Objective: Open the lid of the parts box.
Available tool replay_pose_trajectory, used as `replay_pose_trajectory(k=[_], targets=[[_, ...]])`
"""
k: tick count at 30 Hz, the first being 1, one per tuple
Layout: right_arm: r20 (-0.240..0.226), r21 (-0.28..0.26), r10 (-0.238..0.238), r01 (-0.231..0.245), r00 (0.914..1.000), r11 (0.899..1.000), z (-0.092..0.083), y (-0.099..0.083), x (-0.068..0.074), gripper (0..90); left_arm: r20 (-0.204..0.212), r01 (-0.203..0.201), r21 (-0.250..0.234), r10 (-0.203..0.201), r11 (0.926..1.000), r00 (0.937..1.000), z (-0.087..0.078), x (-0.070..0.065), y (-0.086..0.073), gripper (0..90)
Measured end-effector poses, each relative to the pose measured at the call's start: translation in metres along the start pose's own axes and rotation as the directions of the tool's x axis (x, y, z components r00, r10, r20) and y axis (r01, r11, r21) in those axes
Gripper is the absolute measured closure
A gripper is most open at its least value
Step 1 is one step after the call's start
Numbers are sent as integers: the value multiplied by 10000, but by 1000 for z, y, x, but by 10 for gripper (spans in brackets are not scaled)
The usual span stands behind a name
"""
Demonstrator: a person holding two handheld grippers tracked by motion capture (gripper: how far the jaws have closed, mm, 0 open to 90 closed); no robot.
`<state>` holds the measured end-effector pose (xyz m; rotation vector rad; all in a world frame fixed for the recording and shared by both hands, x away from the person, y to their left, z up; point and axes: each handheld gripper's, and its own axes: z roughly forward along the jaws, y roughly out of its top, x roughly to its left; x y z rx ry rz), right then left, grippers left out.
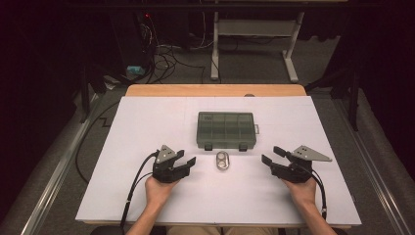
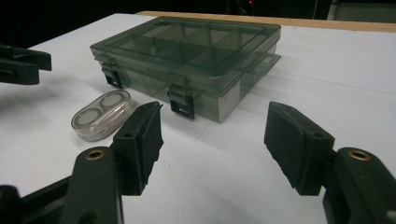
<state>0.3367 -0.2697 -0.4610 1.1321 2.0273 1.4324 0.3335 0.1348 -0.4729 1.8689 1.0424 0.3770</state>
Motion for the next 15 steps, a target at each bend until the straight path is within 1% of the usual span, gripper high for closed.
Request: replay_pose_trajectory(k=[3, 5, 6, 7, 10, 11, 12, 13, 14, 15], targets=[[-8, 65, 37, -37, 10000, 10000, 2, 2, 0, 385, -13, -10, 106, 11, 9999, 10000, 2, -1, 2, 455], [49, 256, 51, -52, 10000, 9997, 5, 3, -1, 410, -33, -113, 349, 114, 9993, 9999, 3, -1, 4, 467], [49, 256, 51, -52, 10000, 9997, 5, 3, -1, 410, -24, -143, 483, 144, 9987, 9999, 3, -1, 6, 467], [164, 621, 153, -163, 9997, 9979, 6, 6, -2, 450, -23, -111, 565, 112, 9983, 9999, 4, -1, 7, 474], [150, 1045, 277, -292, 9995, 9941, 9, 10, -2, 507, 90, -46, 839, 39, 9965, 10000, 6, -1, 12, 484], [150, 1156, 209, -225, 9997, 9930, 11, 10, -2, 518, 89, -62, 864, 55, 9962, 9999, 7, -1, 12, 488], [147, 1319, 188, -206, 9997, 9910, 12, 10, -1, 530, 6, -148, 1112, 148, 9937, 9999, 7, -1, 15, 493], [147, 1319, 188, -206, 9997, 9910, 12, 10, -1, 530, 6, -148, 1112, 148, 9937, 9999, 7, -1, 15, 502], [93, 1609, 97, -111, 9999, 9869, 14, 10, -1, 549, -17, -213, 1204, 216, 9925, 9998, 8, -1, 16, 509], [75, 1672, 53, -65, 10000, 9859, 15, 10, -2, 557, 6, -185, 1308, 186, 9912, 9998, 8, -1, 18, 513]])
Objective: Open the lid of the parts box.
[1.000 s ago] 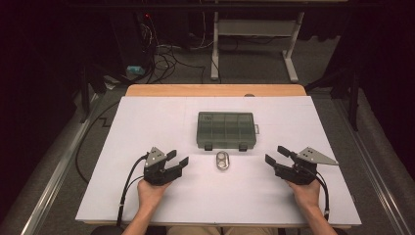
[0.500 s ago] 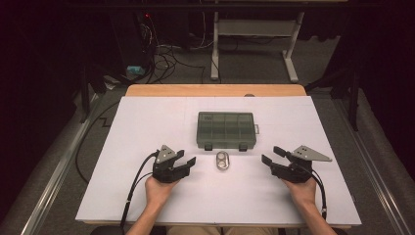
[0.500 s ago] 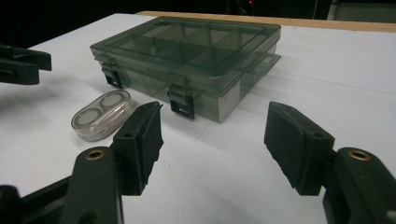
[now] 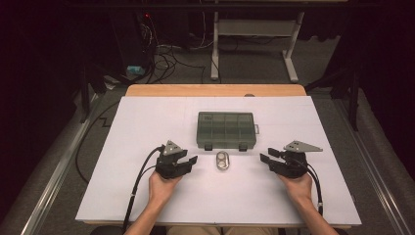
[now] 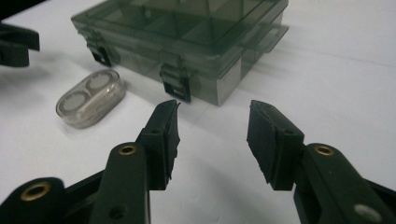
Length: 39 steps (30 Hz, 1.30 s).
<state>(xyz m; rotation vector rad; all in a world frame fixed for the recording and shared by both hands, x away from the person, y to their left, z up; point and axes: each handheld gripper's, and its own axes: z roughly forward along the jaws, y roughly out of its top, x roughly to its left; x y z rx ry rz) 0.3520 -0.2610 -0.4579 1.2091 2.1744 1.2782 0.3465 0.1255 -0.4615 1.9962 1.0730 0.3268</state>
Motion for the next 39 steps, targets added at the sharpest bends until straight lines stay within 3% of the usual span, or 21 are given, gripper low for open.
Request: replay_pose_trajectory(k=[10, 21, 30, 33, 39], targets=[[-174, 919, -43, 59, 9998, 9957, 4, 3, -3, 667, -215, -117, 673, 132, 9977, 9997, 6, -1, 14, 524], [-397, 1757, -557, 618, 9977, 9825, 12, 15, -3, 759, -403, -794, 1374, 857, 9873, 9955, 11, -1, 27, 554], [-417, 2204, -811, 883, 9958, 9714, 17, 26, -5, 835, -606, -738, 1989, 874, 9772, 9943, 15, 3, 36, 592], [-431, 2326, -830, 908, 9956, 9683, 19, 29, -5, 861, -517, -563, 2132, 688, 9754, 9963, 16, 6, 39, 626], [-458, 2512, -872, 959, 9951, 9632, 23, 35, -7, 900, -487, -704, 2341, 840, 9697, 9953, 16, 6, 51, 700]])
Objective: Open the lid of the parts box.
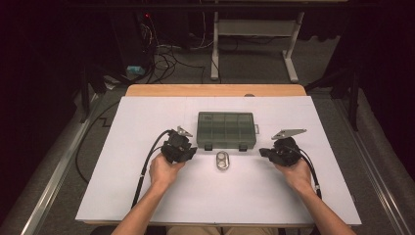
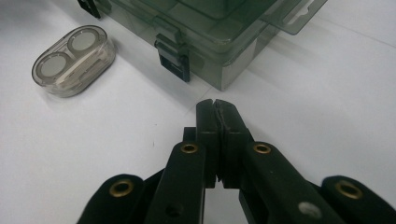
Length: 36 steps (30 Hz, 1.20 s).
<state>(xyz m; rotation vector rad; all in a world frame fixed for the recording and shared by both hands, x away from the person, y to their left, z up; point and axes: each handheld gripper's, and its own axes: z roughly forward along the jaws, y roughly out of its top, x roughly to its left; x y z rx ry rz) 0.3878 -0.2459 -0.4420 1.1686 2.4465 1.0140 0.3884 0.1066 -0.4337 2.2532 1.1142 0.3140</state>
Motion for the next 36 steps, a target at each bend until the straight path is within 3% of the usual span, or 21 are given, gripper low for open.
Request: replay_pose_trajectory(k=[11, 23, 36], targets=[[161, 80, -133, 132, 9998, 9999, 2, 15, -3, 900, -259, -395, 289, 402, 9988, 9989, 2, 0, 19, 755], [347, 333, -145, 134, 9993, 9994, 11, 19, -3, 900, -191, -517, 388, 525, 9979, 9984, 9, 1, 19, 762], [389, 260, -124, 114, 9992, 9996, 14, 20, -4, 900, -78, -496, 484, 500, 9976, 9987, 12, 2, 19, 753]])
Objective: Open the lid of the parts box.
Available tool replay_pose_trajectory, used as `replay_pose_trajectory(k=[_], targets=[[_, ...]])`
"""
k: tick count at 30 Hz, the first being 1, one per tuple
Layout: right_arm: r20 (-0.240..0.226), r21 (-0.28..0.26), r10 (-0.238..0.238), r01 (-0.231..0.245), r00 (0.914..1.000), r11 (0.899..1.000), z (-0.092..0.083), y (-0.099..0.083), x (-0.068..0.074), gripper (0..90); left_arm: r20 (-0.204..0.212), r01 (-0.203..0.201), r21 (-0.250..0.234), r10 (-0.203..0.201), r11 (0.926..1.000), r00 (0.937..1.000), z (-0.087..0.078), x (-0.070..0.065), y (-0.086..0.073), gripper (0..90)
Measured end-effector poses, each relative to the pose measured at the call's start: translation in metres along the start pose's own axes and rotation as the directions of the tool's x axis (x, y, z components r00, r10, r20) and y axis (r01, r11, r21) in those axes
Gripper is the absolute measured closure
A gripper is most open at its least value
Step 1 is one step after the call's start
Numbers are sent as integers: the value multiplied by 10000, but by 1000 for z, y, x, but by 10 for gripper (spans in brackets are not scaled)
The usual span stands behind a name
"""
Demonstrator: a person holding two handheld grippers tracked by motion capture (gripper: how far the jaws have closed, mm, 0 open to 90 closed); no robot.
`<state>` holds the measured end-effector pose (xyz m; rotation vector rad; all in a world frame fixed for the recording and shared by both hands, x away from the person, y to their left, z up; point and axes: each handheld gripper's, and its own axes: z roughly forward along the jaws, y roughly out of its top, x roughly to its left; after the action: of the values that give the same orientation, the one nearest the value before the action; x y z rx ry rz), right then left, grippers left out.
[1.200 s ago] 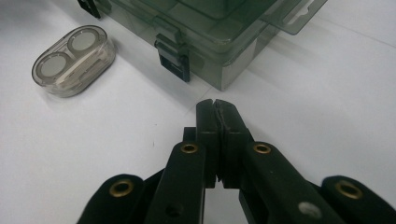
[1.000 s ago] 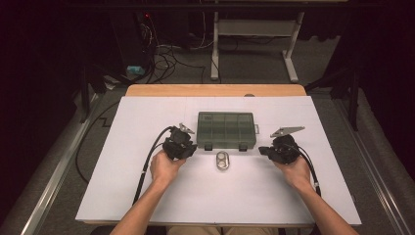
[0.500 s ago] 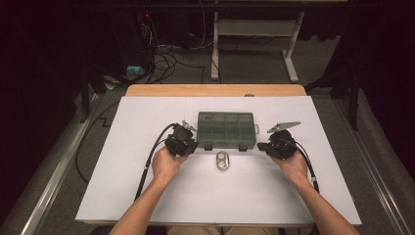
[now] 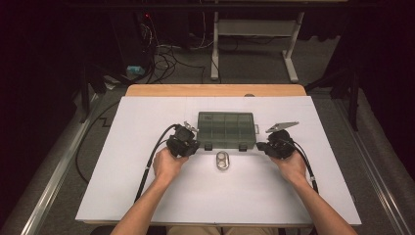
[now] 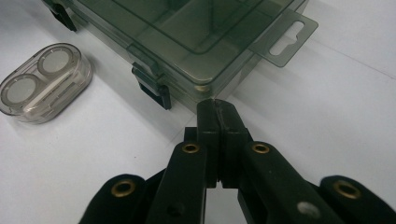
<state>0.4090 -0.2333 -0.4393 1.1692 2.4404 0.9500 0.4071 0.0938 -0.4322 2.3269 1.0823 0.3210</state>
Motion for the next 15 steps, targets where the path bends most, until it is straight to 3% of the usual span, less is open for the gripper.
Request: replay_pose_trajectory(k=[12, 15], targets=[[90, -342, 42, -39, 10000, 9994, -3, 0, -1, 875, 5, 9, -192, -9, 9998, 10000, 0, 0, 0, 744], [53, -689, 71, -67, 10000, 9976, -7, 2, 0, 873, 73, 131, -383, -128, 9992, 9999, -2, 0, 1, 723]])
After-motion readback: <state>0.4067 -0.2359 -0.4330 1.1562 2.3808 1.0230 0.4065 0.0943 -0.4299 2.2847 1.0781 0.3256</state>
